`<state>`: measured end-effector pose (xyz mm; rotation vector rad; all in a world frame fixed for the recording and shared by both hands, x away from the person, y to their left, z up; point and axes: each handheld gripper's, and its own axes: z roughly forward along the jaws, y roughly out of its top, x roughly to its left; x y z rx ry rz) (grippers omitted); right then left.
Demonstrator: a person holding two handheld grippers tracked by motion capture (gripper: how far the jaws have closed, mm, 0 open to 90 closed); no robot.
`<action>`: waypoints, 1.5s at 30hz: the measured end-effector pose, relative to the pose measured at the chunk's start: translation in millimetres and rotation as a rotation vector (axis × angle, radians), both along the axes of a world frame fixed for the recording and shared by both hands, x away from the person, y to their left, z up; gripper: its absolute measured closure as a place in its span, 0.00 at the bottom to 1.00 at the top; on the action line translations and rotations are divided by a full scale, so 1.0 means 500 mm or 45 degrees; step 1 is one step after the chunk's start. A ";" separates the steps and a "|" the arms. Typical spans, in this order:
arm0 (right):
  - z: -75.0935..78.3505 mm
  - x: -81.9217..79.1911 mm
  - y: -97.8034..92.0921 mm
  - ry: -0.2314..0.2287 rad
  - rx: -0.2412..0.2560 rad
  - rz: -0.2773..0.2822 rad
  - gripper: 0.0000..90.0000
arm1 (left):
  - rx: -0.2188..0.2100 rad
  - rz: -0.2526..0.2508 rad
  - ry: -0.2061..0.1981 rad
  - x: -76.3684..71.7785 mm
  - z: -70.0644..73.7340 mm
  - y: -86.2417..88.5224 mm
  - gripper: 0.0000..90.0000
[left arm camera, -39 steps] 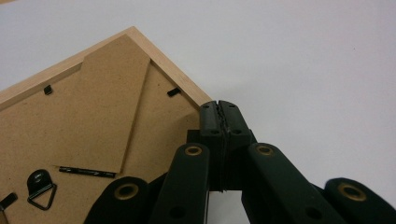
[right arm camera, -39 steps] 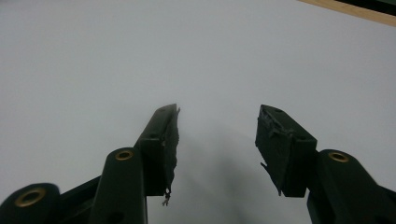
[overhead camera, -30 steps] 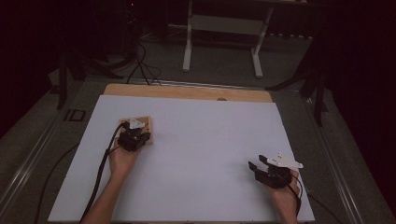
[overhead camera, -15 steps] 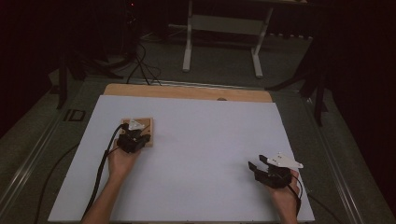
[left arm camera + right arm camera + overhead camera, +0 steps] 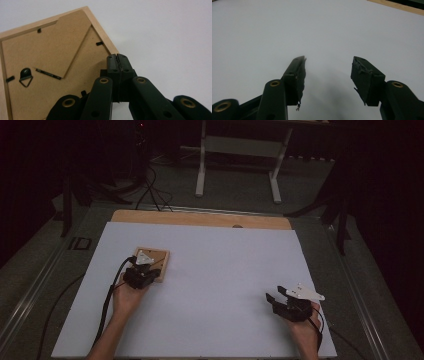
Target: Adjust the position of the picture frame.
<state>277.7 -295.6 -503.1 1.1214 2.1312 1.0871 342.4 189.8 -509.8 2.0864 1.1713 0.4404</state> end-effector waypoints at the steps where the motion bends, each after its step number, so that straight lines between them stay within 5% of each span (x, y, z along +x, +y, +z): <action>1: 0.000 0.000 0.001 0.001 0.000 0.001 0.50 | -0.002 -0.003 -0.001 -0.003 0.000 0.001 1.00; 30: 0.000 -0.001 0.000 0.000 0.001 0.006 0.50 | 0.054 -0.108 0.022 -0.072 0.007 0.038 1.00; 45: 0.001 -0.002 -0.002 -0.001 0.004 0.001 0.49 | 0.064 -0.002 0.014 -0.093 0.006 0.096 1.00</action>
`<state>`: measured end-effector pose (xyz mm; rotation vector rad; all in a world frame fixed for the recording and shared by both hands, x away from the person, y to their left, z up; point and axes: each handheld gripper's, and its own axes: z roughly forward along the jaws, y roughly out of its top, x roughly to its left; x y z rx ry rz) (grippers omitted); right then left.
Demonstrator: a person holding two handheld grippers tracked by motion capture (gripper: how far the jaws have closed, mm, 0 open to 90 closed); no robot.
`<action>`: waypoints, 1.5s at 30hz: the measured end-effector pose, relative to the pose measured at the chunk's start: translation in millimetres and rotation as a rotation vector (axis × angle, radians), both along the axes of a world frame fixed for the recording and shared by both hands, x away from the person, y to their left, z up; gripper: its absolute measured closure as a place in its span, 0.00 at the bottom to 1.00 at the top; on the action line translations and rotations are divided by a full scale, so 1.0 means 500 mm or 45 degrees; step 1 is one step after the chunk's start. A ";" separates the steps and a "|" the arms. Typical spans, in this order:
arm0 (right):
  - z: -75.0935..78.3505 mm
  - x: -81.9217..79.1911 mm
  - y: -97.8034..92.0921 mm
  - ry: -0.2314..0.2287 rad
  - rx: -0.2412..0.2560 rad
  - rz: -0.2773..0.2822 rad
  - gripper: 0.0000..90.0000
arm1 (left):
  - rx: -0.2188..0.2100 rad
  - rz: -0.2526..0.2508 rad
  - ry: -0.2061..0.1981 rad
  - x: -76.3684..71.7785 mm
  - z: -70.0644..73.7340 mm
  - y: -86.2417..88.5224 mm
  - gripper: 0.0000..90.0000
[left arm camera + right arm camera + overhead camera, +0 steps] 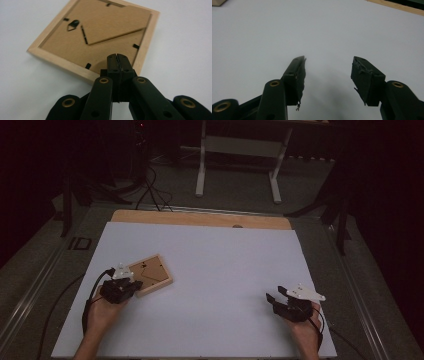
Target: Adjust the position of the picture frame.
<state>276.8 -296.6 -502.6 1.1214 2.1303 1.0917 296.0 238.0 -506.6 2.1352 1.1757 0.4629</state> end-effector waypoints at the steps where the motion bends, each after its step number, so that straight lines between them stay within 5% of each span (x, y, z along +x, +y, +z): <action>1: 0.000 0.000 0.000 0.000 0.000 0.000 0.49 | 0.007 0.008 -0.001 0.000 0.000 0.004 1.00; 17: -0.001 0.001 0.000 0.003 -0.002 0.000 0.49 | 0.042 0.129 -0.005 0.018 0.003 0.021 1.00; 28: -0.001 0.001 0.002 0.008 -0.005 0.003 0.49 | 0.059 0.275 -0.039 0.024 -0.001 0.031 0.67; 35: -0.001 0.001 0.002 0.007 -0.005 0.005 0.49 | -0.042 0.335 0.003 0.030 -0.006 0.045 0.58; 40: -0.002 0.002 0.003 0.008 -0.006 0.006 0.49 | -0.130 0.325 0.041 0.031 -0.010 0.052 0.60; 45: -0.002 0.002 0.004 0.005 -0.008 0.008 0.49 | -0.149 0.319 0.055 0.031 -0.010 0.053 0.64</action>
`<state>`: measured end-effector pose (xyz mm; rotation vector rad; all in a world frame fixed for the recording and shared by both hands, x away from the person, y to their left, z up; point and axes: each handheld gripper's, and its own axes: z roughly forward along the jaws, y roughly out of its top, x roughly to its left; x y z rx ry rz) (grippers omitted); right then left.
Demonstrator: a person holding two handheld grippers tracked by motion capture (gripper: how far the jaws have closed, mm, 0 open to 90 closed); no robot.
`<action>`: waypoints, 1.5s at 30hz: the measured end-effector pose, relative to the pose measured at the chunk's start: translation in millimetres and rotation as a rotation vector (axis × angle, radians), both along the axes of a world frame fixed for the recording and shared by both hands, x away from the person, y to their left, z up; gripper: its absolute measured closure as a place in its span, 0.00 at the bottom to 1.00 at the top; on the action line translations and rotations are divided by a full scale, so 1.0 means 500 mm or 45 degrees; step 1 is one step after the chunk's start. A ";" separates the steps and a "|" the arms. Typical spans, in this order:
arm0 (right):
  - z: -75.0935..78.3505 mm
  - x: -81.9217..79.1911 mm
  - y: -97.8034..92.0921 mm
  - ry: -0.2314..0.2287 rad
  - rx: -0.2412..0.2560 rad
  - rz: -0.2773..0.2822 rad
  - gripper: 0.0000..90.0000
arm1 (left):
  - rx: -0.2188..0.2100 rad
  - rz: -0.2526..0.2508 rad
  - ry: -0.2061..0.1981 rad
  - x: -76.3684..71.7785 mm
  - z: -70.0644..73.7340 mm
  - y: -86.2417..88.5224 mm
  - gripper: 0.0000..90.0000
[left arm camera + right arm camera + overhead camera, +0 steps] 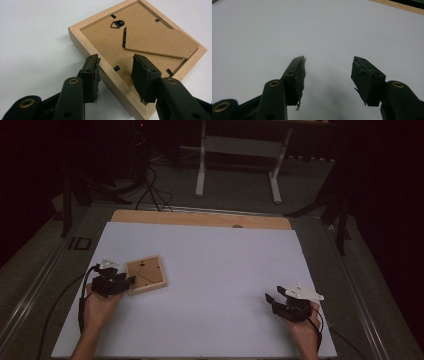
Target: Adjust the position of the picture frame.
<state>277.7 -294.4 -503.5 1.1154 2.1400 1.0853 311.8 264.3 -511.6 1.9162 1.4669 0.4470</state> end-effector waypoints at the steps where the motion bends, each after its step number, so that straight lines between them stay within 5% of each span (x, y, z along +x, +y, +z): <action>1: 0.000 0.000 0.000 0.000 0.000 0.000 0.49 | 0.004 -0.001 -0.001 0.000 0.000 0.000 0.64; 6: -0.001 0.001 0.001 0.000 -0.003 0.005 0.49 | -0.011 0.006 0.004 0.000 0.002 0.011 0.79; 14: -0.002 0.003 0.006 0.004 -0.009 0.014 0.49 | 0.087 -0.033 0.012 0.007 0.011 -0.004 0.81; 22: -0.003 0.005 0.007 0.004 -0.014 0.018 0.49 | 0.073 -0.066 -0.014 0.018 0.007 -0.020 0.84; 29: -0.002 0.005 0.007 0.003 -0.015 0.018 0.49 | 0.031 -0.136 -0.047 0.024 0.001 -0.048 0.86; 45: 0.000 0.004 0.005 -0.005 -0.011 0.019 0.49 | 0.064 -0.367 -0.055 0.038 0.005 -0.160 0.89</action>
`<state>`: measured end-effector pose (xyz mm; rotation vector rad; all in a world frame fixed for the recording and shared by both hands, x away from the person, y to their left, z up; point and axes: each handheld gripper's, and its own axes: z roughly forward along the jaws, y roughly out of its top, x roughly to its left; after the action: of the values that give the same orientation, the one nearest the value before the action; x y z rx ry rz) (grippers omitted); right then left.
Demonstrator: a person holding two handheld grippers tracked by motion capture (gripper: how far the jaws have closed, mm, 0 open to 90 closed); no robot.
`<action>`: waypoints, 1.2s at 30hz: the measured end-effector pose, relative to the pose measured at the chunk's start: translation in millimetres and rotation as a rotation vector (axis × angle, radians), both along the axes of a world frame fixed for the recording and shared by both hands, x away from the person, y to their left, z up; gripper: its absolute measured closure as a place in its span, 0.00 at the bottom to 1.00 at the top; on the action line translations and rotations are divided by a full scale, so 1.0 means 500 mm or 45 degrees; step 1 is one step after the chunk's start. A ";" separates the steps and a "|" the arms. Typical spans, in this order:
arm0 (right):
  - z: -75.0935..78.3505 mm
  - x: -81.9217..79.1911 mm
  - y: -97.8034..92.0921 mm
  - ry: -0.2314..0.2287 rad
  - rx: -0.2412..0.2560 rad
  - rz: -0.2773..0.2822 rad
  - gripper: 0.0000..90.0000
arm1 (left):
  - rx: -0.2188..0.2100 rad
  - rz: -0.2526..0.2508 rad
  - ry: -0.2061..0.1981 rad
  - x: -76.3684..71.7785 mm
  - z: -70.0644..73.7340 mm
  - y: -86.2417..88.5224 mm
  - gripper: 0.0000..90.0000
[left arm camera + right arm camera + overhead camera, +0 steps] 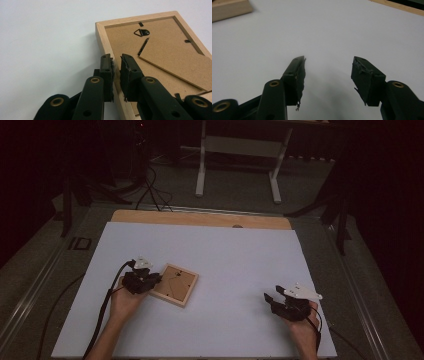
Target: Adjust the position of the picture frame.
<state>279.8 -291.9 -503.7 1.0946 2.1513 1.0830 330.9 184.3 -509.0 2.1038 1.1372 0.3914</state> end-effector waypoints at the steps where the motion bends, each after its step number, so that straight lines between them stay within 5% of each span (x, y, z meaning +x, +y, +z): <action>1: 0.000 0.000 0.000 0.000 0.001 0.000 0.49 | -0.002 -0.010 0.000 0.001 0.000 -0.006 0.89; 16: 0.002 -0.001 -0.001 -0.008 0.009 0.001 0.49 | -0.028 -0.170 -0.023 -0.002 -0.005 -0.098 0.90; 24: 0.003 -0.002 -0.002 -0.013 0.024 -0.007 0.50 | -0.002 -0.167 -0.073 -0.012 -0.001 -0.101 0.89; 36: 0.014 0.003 0.026 -0.039 0.064 0.029 0.54 | -0.058 -0.157 -0.139 -0.057 0.027 -0.070 0.92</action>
<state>281.2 -279.1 -496.7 1.0713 2.1277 1.1622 302.5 149.1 -495.5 2.0742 0.9402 0.4128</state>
